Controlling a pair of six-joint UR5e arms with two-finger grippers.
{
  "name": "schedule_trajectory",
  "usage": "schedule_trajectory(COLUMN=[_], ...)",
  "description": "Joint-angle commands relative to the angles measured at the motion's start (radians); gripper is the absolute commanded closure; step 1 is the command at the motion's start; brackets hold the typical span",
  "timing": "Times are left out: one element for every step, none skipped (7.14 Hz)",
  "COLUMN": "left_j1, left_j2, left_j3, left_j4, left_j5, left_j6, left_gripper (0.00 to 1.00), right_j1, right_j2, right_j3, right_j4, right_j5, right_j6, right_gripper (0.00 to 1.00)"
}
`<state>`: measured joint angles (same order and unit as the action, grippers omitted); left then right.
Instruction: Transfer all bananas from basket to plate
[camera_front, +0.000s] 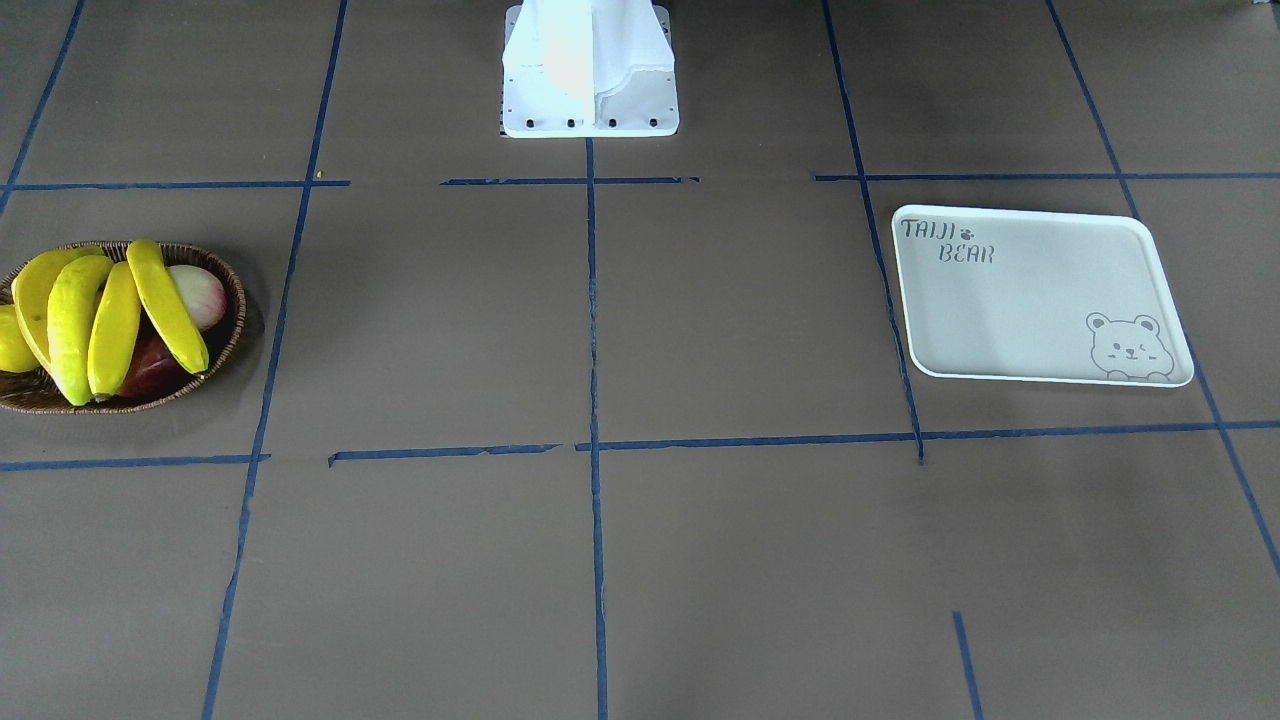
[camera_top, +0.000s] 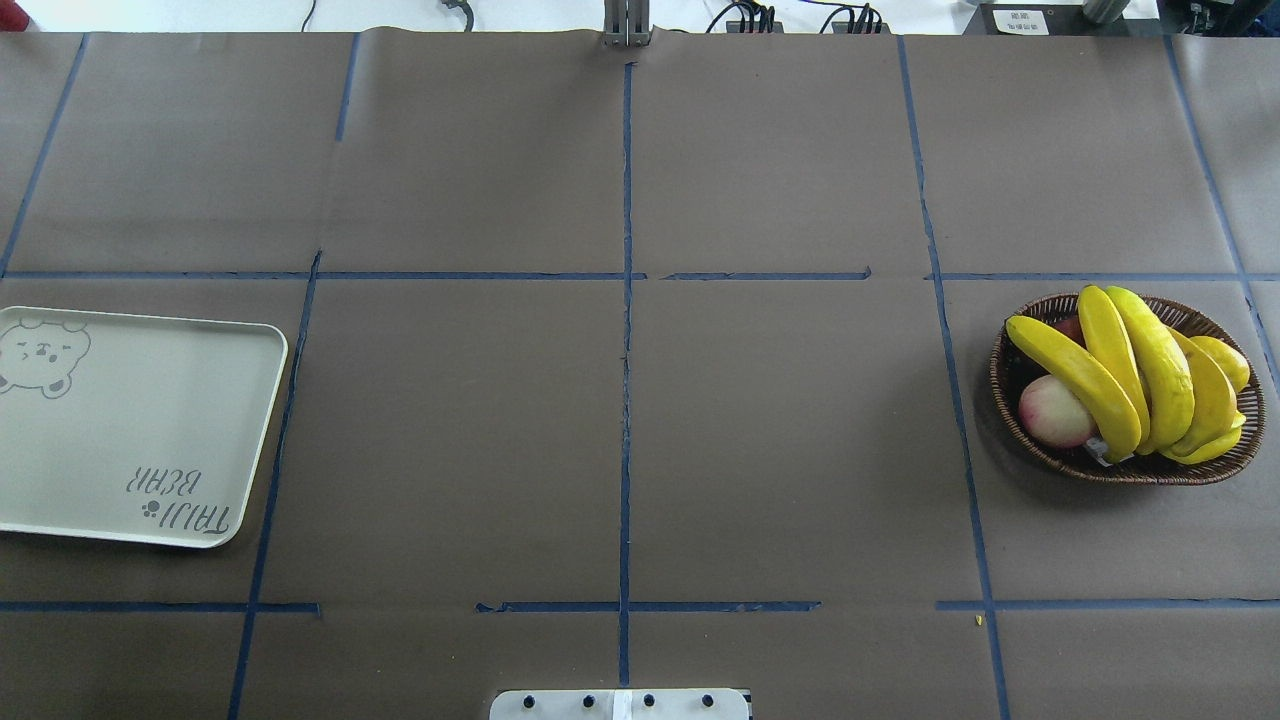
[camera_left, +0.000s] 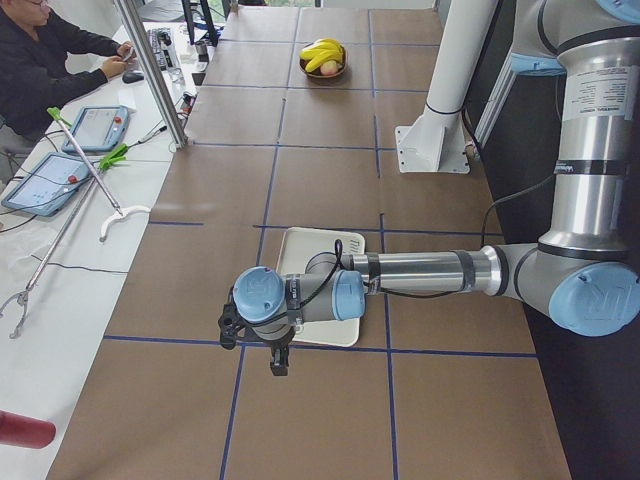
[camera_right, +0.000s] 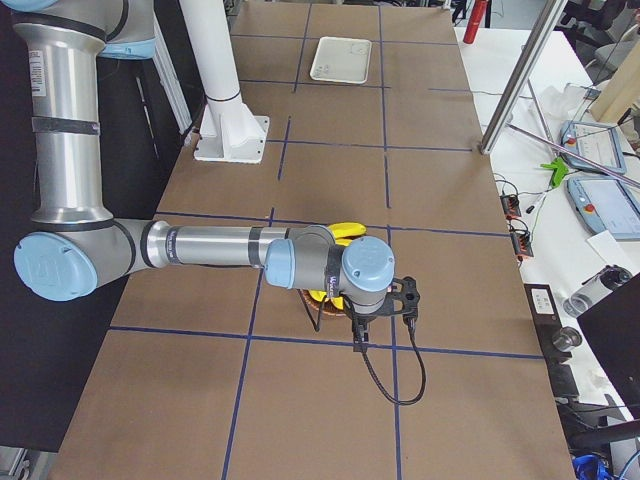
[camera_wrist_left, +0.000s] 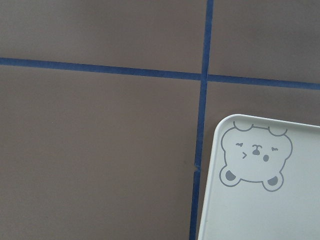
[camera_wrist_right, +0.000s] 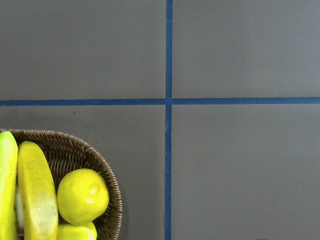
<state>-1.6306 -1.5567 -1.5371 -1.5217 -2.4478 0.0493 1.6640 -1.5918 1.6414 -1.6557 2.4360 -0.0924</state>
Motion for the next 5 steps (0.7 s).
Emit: schedule_trajectory(left_j1=[0.000, 0.000, 0.000, 0.000, 0.000], left_j2=[0.000, -0.002, 0.000, -0.002, -0.002], left_j3=[0.000, -0.001, -0.001, -0.001, -0.001], left_j4=[0.000, 0.000, 0.000, 0.000, 0.000], left_j5=[0.000, 0.000, 0.000, 0.000, 0.000], left_j6=[0.000, 0.000, 0.000, 0.000, 0.000], left_gripper=[0.00, 0.00, 0.00, 0.00, 0.00], right_j1=[-0.003, -0.006, -0.009, -0.010, -0.013], right_j2=[0.001, 0.000, 0.001, 0.001, 0.003], right_j3=[0.000, 0.000, 0.000, 0.000, 0.005], right_j4=[0.001, 0.001, 0.001, 0.002, 0.005], right_j5=[0.000, 0.002, 0.002, 0.002, 0.009], right_j6=[0.000, 0.000, 0.000, 0.002, 0.003], right_gripper=[0.00, 0.00, 0.00, 0.00, 0.00])
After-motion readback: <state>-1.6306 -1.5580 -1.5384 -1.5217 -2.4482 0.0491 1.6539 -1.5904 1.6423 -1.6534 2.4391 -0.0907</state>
